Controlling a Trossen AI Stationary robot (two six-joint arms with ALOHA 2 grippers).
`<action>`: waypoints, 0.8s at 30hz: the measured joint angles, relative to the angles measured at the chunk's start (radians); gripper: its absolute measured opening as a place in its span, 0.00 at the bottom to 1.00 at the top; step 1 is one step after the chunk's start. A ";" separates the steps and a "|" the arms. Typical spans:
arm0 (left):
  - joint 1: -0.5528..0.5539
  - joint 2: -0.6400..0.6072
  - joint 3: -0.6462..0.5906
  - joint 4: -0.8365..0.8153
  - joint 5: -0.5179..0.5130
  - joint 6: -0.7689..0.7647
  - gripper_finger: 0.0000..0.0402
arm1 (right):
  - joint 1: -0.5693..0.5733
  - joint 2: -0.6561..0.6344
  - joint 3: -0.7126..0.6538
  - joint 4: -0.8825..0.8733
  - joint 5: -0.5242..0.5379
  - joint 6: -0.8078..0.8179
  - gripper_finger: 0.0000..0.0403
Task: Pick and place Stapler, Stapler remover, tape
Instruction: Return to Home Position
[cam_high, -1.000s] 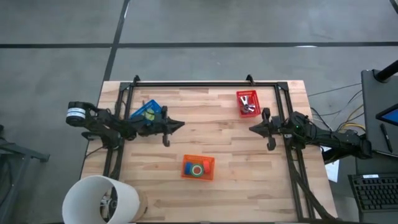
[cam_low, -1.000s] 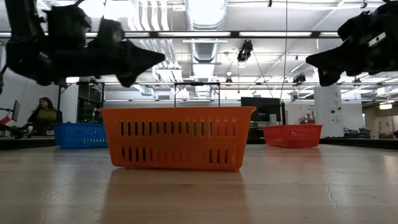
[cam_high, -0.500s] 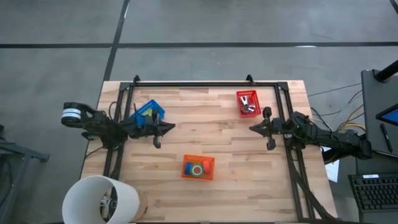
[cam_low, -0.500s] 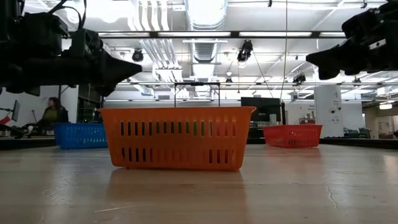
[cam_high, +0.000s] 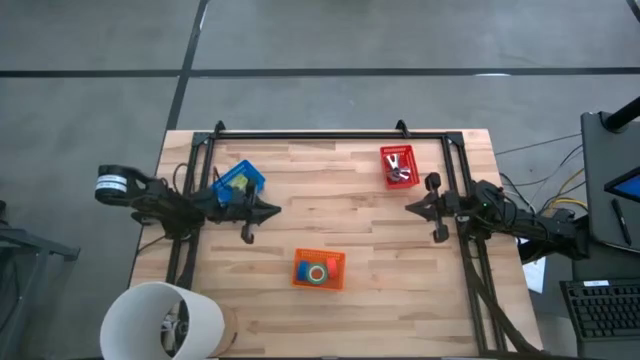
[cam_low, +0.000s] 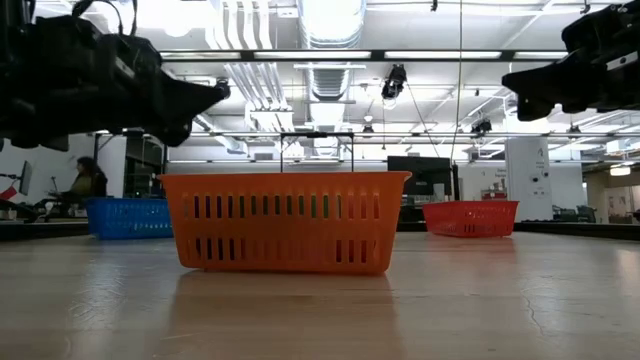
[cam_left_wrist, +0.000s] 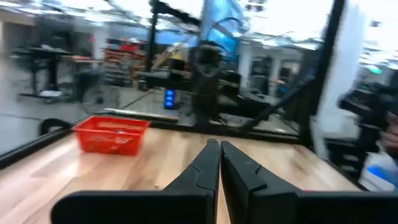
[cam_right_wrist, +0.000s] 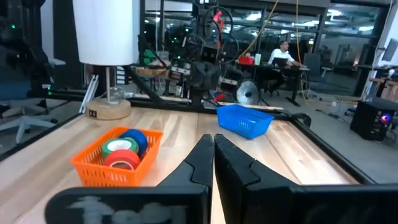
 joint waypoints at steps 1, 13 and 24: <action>-0.001 -0.015 -0.004 -0.009 0.015 0.006 0.04 | 0.000 -0.011 0.000 -0.009 0.000 -0.004 0.02; -0.001 -0.025 -0.010 -0.011 -0.052 0.022 0.04 | 0.000 -0.012 0.000 -0.049 0.040 0.025 0.02; 0.002 -0.133 -0.010 -0.018 -0.075 0.012 0.04 | 0.000 0.063 0.000 -0.050 0.035 0.061 0.02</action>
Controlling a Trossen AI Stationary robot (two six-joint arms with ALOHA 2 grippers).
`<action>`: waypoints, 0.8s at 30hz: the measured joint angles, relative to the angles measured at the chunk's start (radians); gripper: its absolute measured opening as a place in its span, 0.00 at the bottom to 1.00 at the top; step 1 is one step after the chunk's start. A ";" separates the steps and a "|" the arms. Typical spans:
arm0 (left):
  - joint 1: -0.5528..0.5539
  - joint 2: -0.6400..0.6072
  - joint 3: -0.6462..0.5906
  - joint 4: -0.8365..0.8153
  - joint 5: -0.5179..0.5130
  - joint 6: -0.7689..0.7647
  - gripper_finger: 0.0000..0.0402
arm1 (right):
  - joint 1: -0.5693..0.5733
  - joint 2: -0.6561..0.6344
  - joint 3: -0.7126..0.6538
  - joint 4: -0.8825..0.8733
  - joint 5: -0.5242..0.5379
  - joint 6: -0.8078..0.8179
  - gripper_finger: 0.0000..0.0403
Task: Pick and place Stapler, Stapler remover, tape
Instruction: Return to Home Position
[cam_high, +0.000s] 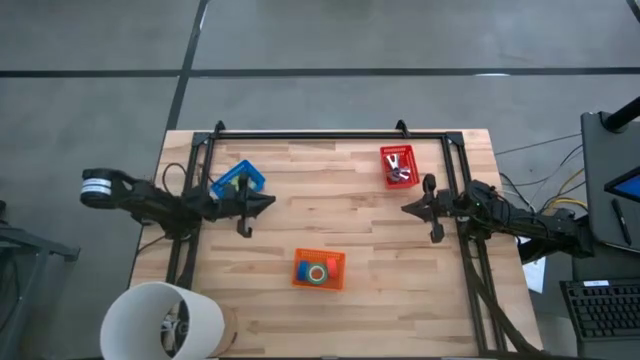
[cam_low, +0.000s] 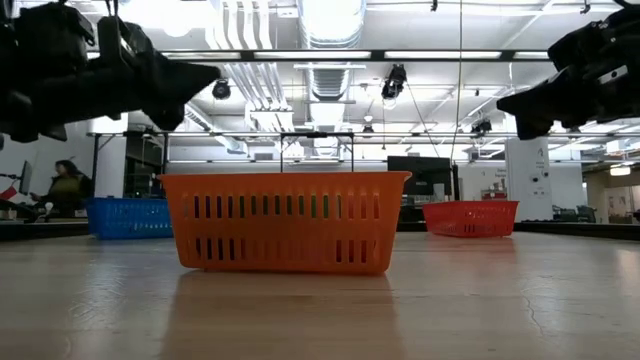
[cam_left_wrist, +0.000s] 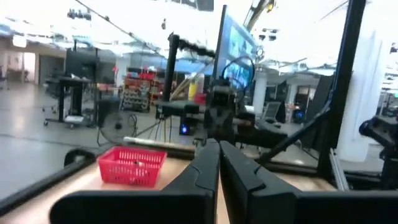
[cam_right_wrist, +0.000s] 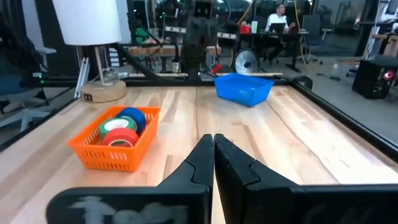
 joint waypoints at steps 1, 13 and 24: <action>0.000 -0.021 0.000 -0.007 0.003 0.005 0.04 | 0.000 0.004 0.000 0.000 -0.001 -0.005 0.02; 0.040 -0.328 0.000 -0.256 0.209 -0.063 0.03 | 0.000 0.031 0.000 0.008 -0.074 -0.002 0.02; 0.054 -0.645 0.001 -0.766 0.161 -0.084 0.04 | 0.000 0.029 0.000 0.008 -0.077 -0.031 0.02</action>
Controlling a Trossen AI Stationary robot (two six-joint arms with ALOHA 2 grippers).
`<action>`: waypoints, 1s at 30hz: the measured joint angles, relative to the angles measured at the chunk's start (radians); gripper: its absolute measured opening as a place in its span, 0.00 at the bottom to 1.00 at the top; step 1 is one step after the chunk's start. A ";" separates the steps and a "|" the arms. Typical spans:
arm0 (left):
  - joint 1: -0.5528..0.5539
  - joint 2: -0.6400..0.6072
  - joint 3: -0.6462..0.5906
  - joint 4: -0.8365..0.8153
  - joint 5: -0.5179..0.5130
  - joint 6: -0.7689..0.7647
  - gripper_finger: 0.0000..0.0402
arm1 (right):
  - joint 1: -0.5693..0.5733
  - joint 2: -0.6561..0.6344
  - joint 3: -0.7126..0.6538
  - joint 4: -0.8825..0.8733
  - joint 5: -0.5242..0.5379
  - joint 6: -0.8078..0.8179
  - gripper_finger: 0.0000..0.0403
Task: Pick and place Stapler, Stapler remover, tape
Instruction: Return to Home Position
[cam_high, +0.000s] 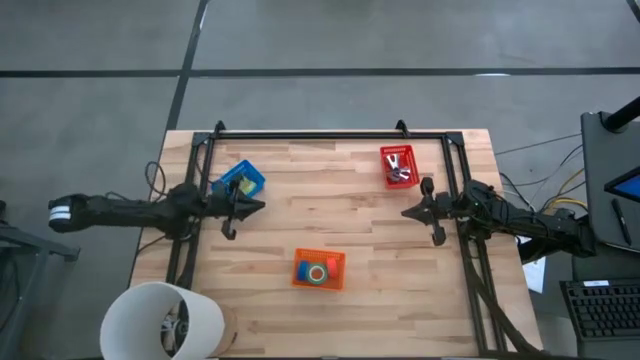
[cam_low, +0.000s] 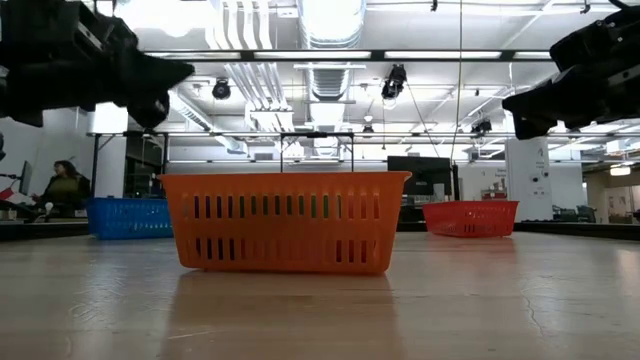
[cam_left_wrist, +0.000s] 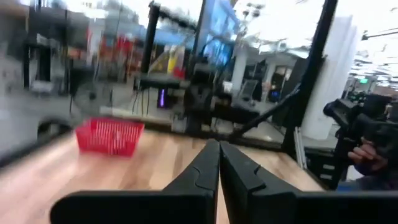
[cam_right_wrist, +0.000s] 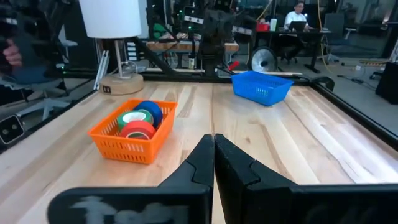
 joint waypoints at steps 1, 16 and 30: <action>0.000 -0.026 0.000 -0.003 0.001 0.015 0.04 | 0.000 0.000 0.000 0.000 0.000 -0.001 0.02; -0.006 -0.398 -0.001 -0.518 -0.033 0.243 0.04 | -0.001 0.041 0.000 -0.007 0.087 0.116 0.02; -0.006 -0.419 -0.001 -0.738 -0.014 0.171 0.02 | -0.001 0.079 0.000 -0.006 0.097 0.161 0.02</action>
